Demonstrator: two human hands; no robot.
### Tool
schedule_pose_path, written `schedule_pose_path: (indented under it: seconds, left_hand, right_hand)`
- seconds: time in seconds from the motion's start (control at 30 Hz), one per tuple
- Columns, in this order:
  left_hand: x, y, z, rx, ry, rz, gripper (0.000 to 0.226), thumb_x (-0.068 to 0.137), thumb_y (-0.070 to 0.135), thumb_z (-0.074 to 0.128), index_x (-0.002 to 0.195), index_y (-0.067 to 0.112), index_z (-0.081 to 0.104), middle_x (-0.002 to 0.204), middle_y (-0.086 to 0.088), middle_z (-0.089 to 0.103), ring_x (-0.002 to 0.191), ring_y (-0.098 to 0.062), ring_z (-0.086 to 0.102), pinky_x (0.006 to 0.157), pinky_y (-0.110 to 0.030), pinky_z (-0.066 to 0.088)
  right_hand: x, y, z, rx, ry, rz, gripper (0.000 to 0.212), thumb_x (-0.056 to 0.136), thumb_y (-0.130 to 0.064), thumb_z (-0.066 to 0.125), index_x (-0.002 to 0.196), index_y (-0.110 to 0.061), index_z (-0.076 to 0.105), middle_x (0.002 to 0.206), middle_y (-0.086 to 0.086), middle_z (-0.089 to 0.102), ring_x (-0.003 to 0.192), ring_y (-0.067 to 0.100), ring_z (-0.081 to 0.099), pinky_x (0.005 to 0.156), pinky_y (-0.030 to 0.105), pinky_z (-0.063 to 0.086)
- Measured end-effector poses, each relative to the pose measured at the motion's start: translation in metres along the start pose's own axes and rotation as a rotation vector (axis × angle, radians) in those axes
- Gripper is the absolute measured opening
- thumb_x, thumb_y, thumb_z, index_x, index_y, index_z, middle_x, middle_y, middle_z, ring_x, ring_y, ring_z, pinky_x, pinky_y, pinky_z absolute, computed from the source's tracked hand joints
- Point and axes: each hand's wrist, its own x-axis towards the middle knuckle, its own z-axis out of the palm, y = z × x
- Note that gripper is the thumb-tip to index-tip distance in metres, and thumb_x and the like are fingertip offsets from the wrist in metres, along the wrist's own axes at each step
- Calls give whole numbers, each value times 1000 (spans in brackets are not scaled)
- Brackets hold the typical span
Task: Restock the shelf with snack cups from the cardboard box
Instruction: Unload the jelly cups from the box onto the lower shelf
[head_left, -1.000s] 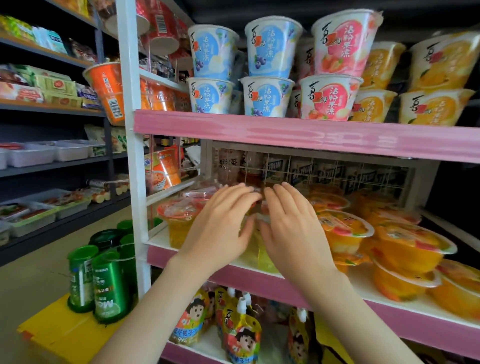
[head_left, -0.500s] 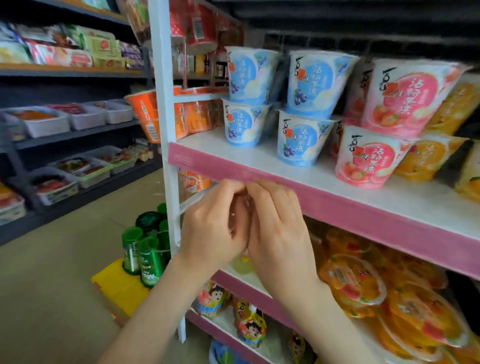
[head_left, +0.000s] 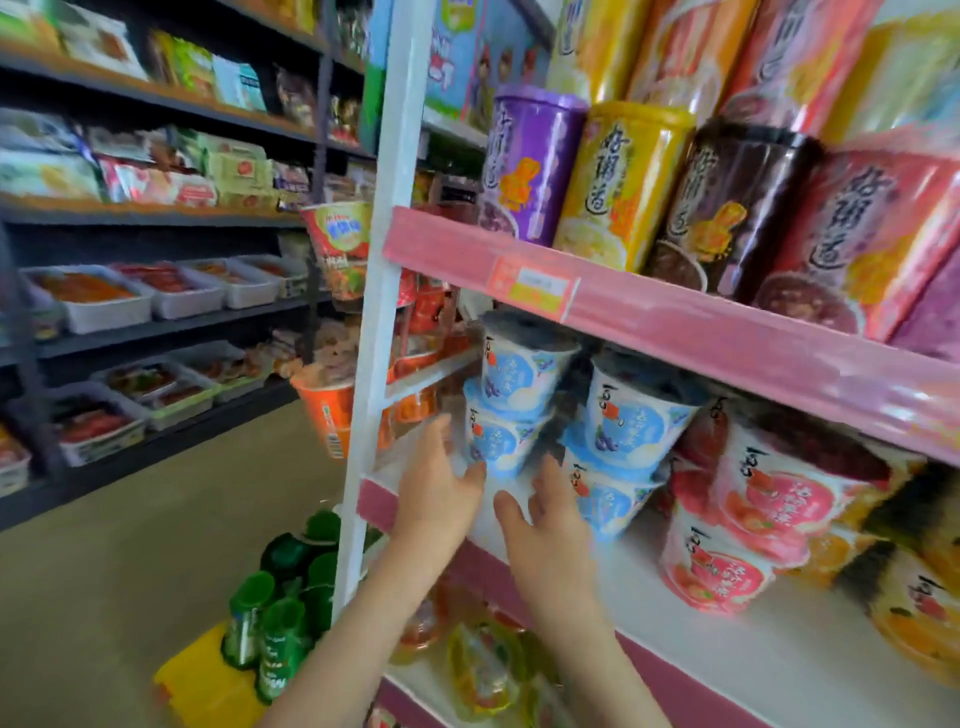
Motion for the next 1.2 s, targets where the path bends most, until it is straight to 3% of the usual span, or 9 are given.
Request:
schedule_pose_path:
  seconds: [0.07,0.2,0.4,0.57,0.7,0.8,0.93,1.07,1.2]
  left_hand:
    - [18,7,-5,-44,-86,-96,72,87,11,62,147,16,23,147,-6,38,132,-23,40,107,-33,33]
    - [34,12,-8,-106,-246,-126,73,90,8,57,149,20,16,149,-2,34,136,-19,33,97,-21,27]
    - [45,-9,4,-211,-387,-139,70,82,-12,47,124,43,34,129,16,46,110,-2,46,86,-19,39]
    - [56,-12,5,-258,-459,-210,83,82,-14,41,150,26,15,143,8,38,122,-11,45,83,-14,43]
    - [55,-13,3,-294,-419,-204,77,81,-19,35,143,27,34,118,12,53,89,7,52,64,-5,45]
    - [51,-10,-1,-231,-387,-214,75,83,-15,34,145,27,31,134,7,50,106,-2,48,87,-16,39]
    - [47,-5,-5,-110,-436,-173,70,89,-4,40,148,30,24,145,7,40,130,-13,40,94,-21,32]
    - [27,6,-7,18,-267,-91,60,85,0,50,139,22,37,129,8,48,118,-9,46,89,-21,34]
    - [-22,13,4,-23,-189,-94,47,80,-14,43,120,10,49,111,1,52,109,-13,52,84,-11,31]
  right_hand:
    - [15,-4,7,-29,-58,93,64,91,-22,54,147,-13,23,119,0,43,106,18,47,87,24,35]
    - [32,-8,18,77,-145,212,80,92,-20,53,152,-21,1,152,-5,27,137,17,31,109,31,29]
    - [41,-3,36,240,-70,220,62,85,-8,54,130,-43,29,127,-16,52,117,8,50,105,35,40]
    - [52,-4,47,311,3,229,75,82,0,53,140,-34,22,130,-4,48,120,15,48,106,39,40]
    - [54,3,55,324,22,217,69,77,-11,58,127,-47,25,128,-4,52,116,14,53,101,41,45]
    - [56,7,53,351,-1,224,69,77,-6,64,123,-45,29,123,-6,54,111,9,55,97,34,47]
    - [52,-2,46,268,-53,223,69,82,-5,62,126,-42,24,128,-5,52,112,10,53,98,34,45]
    - [26,-16,22,70,-107,175,71,88,-7,56,145,-33,24,132,-16,44,115,1,42,89,15,34]
    - [-8,-7,-9,52,72,286,42,89,-7,54,127,-24,53,118,-3,58,113,13,54,85,20,36]
